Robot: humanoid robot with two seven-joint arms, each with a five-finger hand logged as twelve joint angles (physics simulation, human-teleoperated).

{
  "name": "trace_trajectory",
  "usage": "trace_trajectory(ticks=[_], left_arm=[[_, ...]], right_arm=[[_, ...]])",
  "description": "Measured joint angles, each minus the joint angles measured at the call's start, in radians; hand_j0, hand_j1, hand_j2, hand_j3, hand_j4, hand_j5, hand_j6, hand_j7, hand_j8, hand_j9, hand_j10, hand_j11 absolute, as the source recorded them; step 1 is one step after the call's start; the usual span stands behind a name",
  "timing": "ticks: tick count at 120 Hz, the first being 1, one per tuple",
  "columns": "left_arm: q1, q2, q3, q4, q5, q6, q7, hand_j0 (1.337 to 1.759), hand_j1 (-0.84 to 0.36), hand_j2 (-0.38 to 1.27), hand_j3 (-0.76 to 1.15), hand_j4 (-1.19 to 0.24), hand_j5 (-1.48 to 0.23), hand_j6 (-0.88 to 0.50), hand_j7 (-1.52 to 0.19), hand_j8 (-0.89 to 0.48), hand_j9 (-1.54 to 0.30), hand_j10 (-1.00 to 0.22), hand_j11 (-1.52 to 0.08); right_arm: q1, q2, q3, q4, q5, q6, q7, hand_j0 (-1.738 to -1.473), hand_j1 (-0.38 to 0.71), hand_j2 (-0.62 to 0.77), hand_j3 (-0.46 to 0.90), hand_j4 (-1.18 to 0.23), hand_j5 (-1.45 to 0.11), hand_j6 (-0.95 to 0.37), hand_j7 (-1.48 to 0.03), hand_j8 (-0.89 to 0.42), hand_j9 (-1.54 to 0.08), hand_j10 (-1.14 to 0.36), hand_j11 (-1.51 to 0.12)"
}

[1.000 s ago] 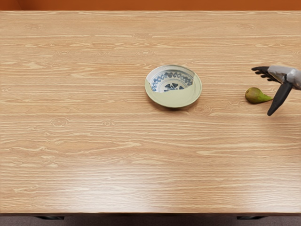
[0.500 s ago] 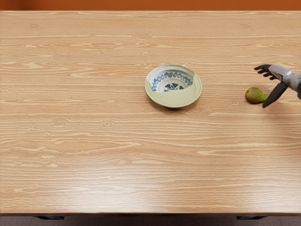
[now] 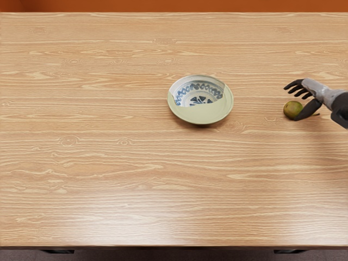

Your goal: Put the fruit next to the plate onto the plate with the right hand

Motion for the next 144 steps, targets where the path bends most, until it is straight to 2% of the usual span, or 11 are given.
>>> trace_trajectory(ticks=[69,96,106,111,119,144], left_arm=[[0.0,0.0,0.0,0.0,0.0,0.0,0.0,1.658,0.35,0.0,0.0,0.0,0.0,0.0,0.0,0.0,0.0,0.0,0.0],[0.0,0.0,0.0,0.0,0.0,0.0,0.0,1.658,0.35,0.0,0.0,0.0,0.0,0.0,0.0,0.0,0.0,0.0,0.0],[0.001,0.0,0.0,0.0,0.0,0.0,0.0,1.658,0.35,0.0,0.0,0.0,0.0,0.0,0.0,0.0,0.0,0.0,0.0],[0.001,0.0,0.0,0.0,0.0,0.0,0.0,1.658,0.35,0.0,0.0,0.0,0.0,0.0,0.0,0.0,0.0,0.0,0.0],[0.0,0.0,0.0,0.0,0.0,0.0,0.0,1.658,0.35,0.0,0.0,0.0,0.0,0.0,0.0,0.0,0.0,0.0,0.0],[0.001,0.0,0.0,0.0,0.0,0.0,0.0,1.658,0.35,0.0,0.0,0.0,0.0,0.0,0.0,0.0,0.0,0.0,0.0]], right_arm=[[-0.005,0.011,-0.005,0.0,0.002,-0.002,0.002,-1.658,0.11,-0.07,0.0,-0.39,-0.5,-0.39,-0.5,-0.39,-0.5,-0.39,-0.5],[-0.01,0.016,-0.006,-0.003,0.001,-0.003,0.002,-1.658,0.18,-0.08,0.0,-0.44,-0.57,-0.44,-0.57,-0.44,-0.57,-0.44,-0.57],[-0.014,0.019,-0.006,-0.003,0.001,-0.008,0.002,-1.657,0.21,-0.06,0.0,-0.47,-0.6,-0.47,-0.6,-0.38,-0.6,-0.44,-0.61],[-0.015,0.023,-0.006,-0.003,0.0,-0.013,0.001,-1.656,0.21,-0.04,0.0,-0.48,-0.61,-0.48,-0.61,-0.4,-0.62,-0.46,-0.63],[-0.016,0.027,-0.005,-0.003,0.001,-0.018,0.001,-1.654,0.23,-0.03,0.0,-0.49,-0.65,-0.5,-0.64,-0.35,-0.65,-0.41,-0.67],[-0.016,0.025,0.005,-0.002,0.011,-0.023,0.002,-1.654,0.24,0.1,0.0,-0.55,-0.73,-0.55,-0.72,-0.39,-0.74,-0.42,-0.75]])
